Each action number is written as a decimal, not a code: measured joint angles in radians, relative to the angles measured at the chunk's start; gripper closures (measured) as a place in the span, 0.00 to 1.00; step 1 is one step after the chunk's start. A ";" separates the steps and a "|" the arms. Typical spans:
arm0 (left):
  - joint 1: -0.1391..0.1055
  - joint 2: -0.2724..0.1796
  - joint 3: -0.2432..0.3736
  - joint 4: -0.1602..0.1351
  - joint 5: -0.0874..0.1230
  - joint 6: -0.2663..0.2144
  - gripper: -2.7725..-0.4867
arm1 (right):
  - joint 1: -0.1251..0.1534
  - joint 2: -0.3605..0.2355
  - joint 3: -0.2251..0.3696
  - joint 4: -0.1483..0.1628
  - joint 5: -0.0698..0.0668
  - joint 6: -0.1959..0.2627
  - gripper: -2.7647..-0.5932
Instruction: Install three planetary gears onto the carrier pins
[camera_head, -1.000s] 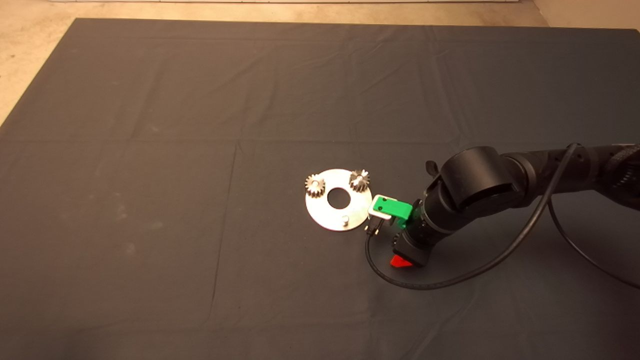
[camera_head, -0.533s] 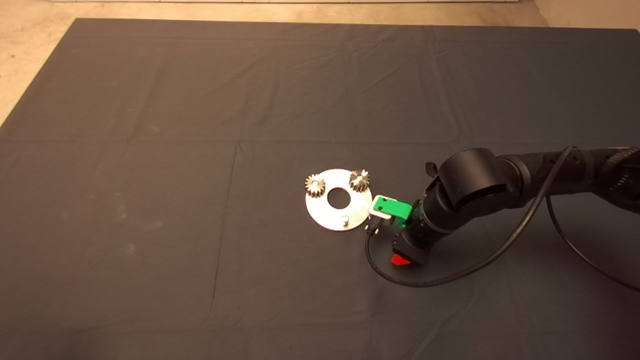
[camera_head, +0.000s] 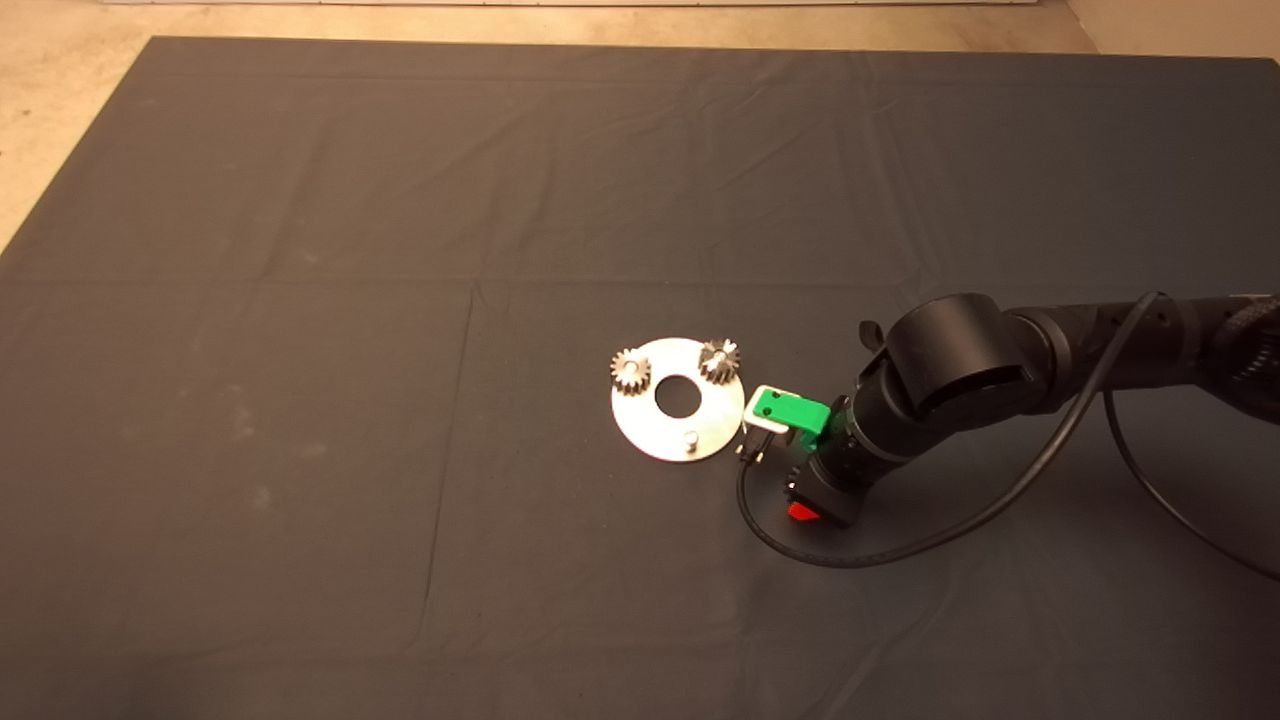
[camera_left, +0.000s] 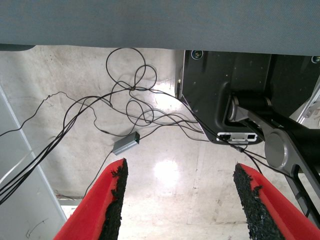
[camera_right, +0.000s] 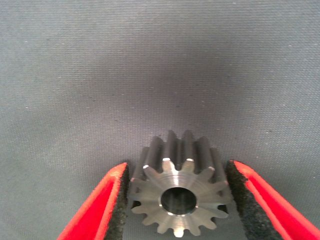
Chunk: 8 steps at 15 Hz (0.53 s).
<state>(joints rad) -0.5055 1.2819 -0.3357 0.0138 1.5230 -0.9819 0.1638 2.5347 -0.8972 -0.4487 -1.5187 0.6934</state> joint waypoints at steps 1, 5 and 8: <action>0.000 0.000 0.000 0.000 0.000 0.001 0.57 | 0.000 0.000 0.000 0.000 0.000 -0.001 0.63; 0.000 -0.009 0.000 0.000 0.000 0.008 0.57 | 0.000 0.000 0.000 -0.001 -0.001 -0.002 0.69; 0.000 -0.012 0.000 0.000 0.000 0.016 0.57 | 0.000 0.000 0.000 -0.001 -0.001 -0.003 0.72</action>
<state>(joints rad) -0.5055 1.2696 -0.3357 0.0138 1.5226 -0.9664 0.1638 2.5347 -0.8977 -0.4494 -1.5198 0.6902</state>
